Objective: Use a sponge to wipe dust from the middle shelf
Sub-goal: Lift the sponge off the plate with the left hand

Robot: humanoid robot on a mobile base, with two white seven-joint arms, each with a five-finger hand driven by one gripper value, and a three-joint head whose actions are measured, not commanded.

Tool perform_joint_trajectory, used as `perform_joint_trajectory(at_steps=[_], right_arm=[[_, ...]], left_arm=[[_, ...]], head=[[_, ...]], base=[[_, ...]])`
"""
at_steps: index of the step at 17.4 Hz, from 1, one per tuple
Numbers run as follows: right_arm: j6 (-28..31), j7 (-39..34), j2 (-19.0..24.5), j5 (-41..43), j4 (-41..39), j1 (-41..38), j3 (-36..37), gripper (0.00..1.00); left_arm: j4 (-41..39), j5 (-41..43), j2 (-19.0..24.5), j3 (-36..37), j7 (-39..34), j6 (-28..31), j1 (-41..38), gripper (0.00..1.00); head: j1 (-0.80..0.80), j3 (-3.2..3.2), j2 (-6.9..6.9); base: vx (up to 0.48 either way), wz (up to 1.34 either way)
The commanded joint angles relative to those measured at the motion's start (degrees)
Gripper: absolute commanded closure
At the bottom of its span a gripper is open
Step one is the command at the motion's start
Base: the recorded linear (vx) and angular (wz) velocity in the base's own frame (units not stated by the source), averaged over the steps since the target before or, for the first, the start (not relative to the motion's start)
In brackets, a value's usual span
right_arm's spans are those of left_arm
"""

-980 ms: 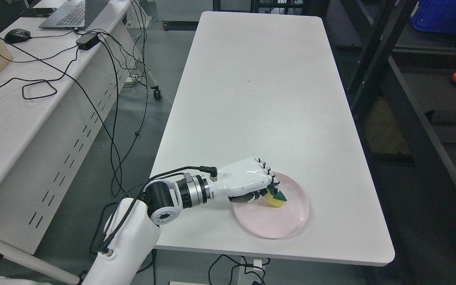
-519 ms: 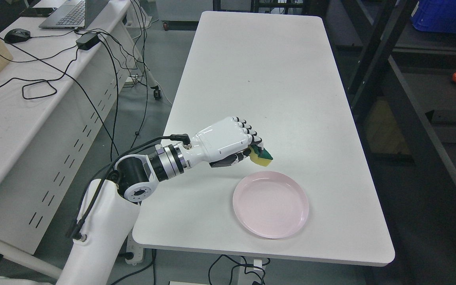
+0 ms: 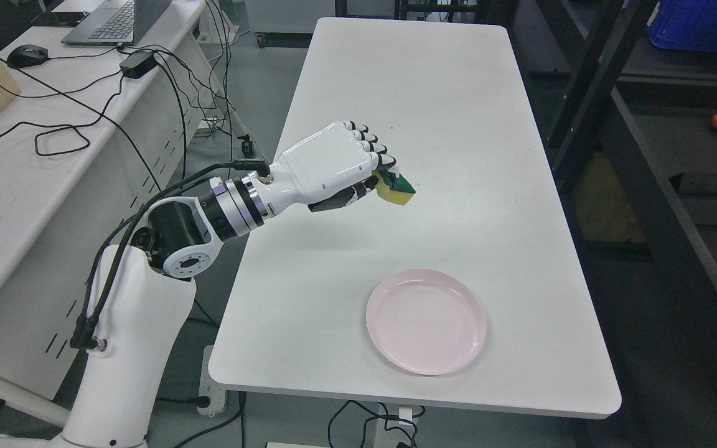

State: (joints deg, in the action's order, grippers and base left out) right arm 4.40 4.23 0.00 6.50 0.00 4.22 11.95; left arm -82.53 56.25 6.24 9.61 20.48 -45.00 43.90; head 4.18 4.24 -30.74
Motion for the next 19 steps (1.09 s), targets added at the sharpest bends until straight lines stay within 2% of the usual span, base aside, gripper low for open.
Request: perform_joint_trajectory(at_steps=[1, 19], right_arm=[[0.0, 0.0, -1.0, 0.0, -1.0, 0.0, 0.0, 0.0], [0.0, 0.0, -1.0, 0.0, -1.0, 0.0, 0.0, 0.0]], left_arm=[[-2.3, -0.1, 0.5, -2.3, 0.3, 0.0, 1.0, 1.0], [-2.2, -1.7, 0.2, -2.8, 0.7, 0.0, 0.6, 0.99]], head=[[0.0, 0.0, 0.0], [0.0, 0.0, 0.0]], base=[[0.0, 0.0], [-0.002, -0.01]])
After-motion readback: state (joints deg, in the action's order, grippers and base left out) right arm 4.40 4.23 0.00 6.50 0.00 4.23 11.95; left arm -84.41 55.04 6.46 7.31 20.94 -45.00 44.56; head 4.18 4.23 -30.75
